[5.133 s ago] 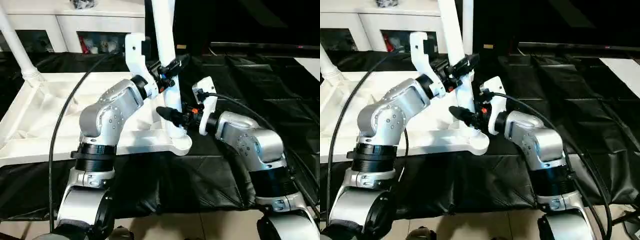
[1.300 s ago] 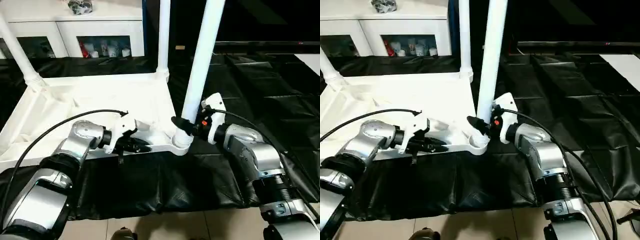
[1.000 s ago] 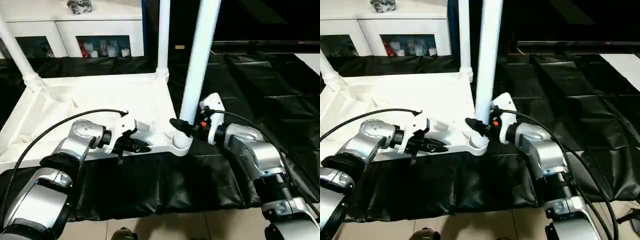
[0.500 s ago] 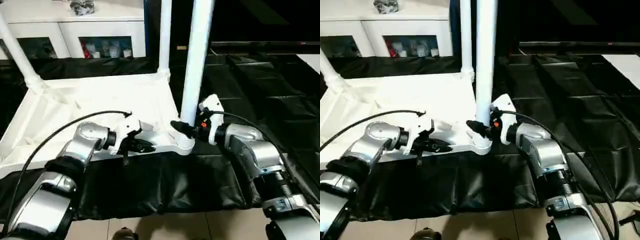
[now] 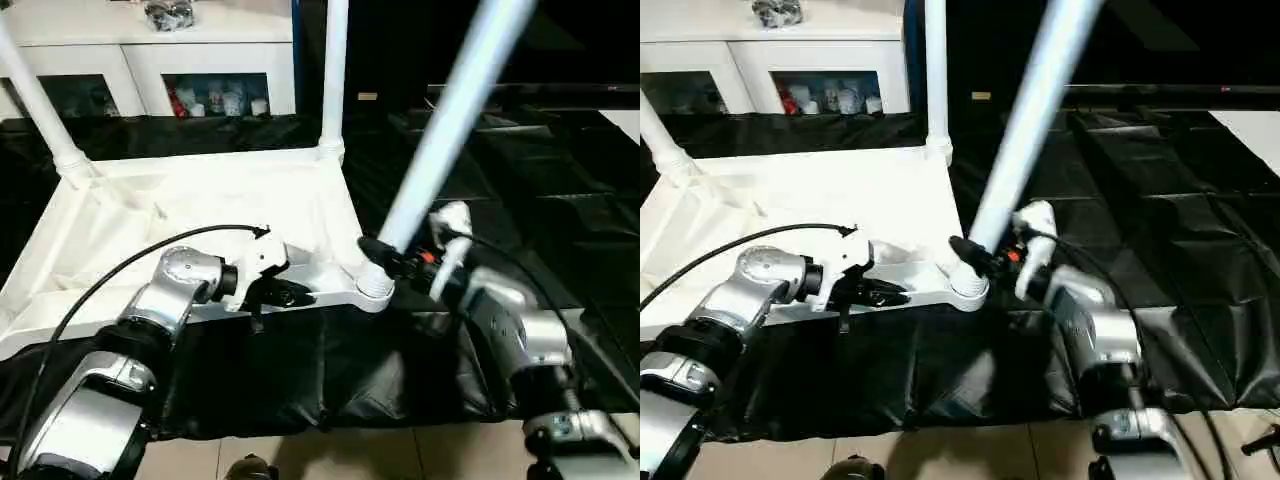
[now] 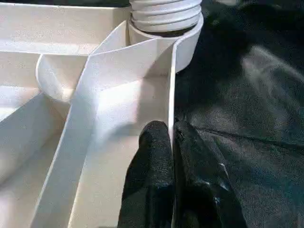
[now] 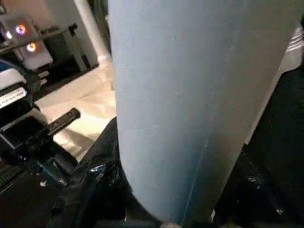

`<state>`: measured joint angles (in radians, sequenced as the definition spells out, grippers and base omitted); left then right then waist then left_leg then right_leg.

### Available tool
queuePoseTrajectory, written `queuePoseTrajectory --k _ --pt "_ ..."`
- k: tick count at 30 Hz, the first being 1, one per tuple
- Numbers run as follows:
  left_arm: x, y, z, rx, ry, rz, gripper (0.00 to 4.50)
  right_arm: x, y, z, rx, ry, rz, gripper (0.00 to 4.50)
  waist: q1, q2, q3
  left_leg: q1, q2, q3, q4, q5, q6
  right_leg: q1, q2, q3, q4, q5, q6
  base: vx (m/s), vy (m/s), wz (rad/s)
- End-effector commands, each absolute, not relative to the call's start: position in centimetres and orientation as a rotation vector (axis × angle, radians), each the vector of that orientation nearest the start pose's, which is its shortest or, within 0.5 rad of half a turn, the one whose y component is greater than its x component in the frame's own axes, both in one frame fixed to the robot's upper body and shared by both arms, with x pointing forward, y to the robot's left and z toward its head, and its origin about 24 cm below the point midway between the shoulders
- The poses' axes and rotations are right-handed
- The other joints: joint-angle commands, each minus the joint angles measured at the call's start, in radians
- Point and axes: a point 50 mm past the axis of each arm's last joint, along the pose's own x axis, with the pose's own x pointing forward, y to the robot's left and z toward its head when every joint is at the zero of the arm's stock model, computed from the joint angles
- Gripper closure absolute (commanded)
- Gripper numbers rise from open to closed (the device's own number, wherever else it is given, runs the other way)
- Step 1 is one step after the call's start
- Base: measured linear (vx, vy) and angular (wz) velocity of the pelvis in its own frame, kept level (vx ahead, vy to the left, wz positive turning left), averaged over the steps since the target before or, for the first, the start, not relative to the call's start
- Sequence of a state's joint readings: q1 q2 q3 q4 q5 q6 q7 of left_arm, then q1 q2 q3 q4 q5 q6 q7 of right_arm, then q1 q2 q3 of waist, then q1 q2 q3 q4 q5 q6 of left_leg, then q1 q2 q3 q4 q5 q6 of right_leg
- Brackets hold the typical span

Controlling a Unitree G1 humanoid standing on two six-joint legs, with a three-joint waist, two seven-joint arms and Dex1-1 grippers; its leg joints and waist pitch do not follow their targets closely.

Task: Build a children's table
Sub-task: Insert table leg to table base

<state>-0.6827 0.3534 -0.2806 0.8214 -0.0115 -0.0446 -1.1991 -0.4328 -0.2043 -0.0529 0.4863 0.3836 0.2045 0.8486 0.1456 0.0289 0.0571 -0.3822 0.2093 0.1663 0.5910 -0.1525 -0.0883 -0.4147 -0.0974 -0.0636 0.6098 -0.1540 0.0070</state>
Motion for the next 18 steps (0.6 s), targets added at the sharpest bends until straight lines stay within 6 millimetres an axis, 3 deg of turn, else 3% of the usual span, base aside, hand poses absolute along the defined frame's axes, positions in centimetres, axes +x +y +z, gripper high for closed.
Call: queuePoseTrajectory --k 1,7,10,18 --pt "33.2 13.6 5.0 0.345 0.395 -1.273 4.5 30.5 -15.3 2.7 0.262 0.254 0.794 2.62 -0.007 0.0 -0.071 0.027 0.013 0.002 -0.08 -0.404 -0.012 0.038 -0.044 0.029 -0.087 -0.396 -0.188 0.0 0.0 0.0" --pt "33.3 13.7 5.0 0.365 0.399 -1.27 4.5 30.5 -15.1 3.2 0.101 0.253 0.812 2.62 -0.012 0.004 -0.069 0.025 0.008 -0.002 -0.082 -0.416 -0.012 0.037 -0.044 0.027 -0.099 -0.502 -0.14 0.0 0.0 0.0" --pt "33.4 13.7 5.0 0.378 0.404 -1.269 4.5 30.5 -14.5 3.3 0.031 0.265 0.85 2.62 -0.013 0.003 -0.07 0.023 0.009 -0.003 -0.083 -0.417 -0.011 0.037 -0.043 0.027 -0.098 -0.49 -0.137 0.0 0.0 0.0" --pt "33.4 14.1 5.0 0.413 0.421 -1.277 4.5 30.8 -13.2 3.4 -0.021 0.311 0.943 2.62 -0.021 0.001 -0.067 0.025 0.007 -0.007 -0.084 -0.455 -0.012 0.033 -0.044 0.024 -0.107 -0.561 -0.113 0.0 0.0 0.0"
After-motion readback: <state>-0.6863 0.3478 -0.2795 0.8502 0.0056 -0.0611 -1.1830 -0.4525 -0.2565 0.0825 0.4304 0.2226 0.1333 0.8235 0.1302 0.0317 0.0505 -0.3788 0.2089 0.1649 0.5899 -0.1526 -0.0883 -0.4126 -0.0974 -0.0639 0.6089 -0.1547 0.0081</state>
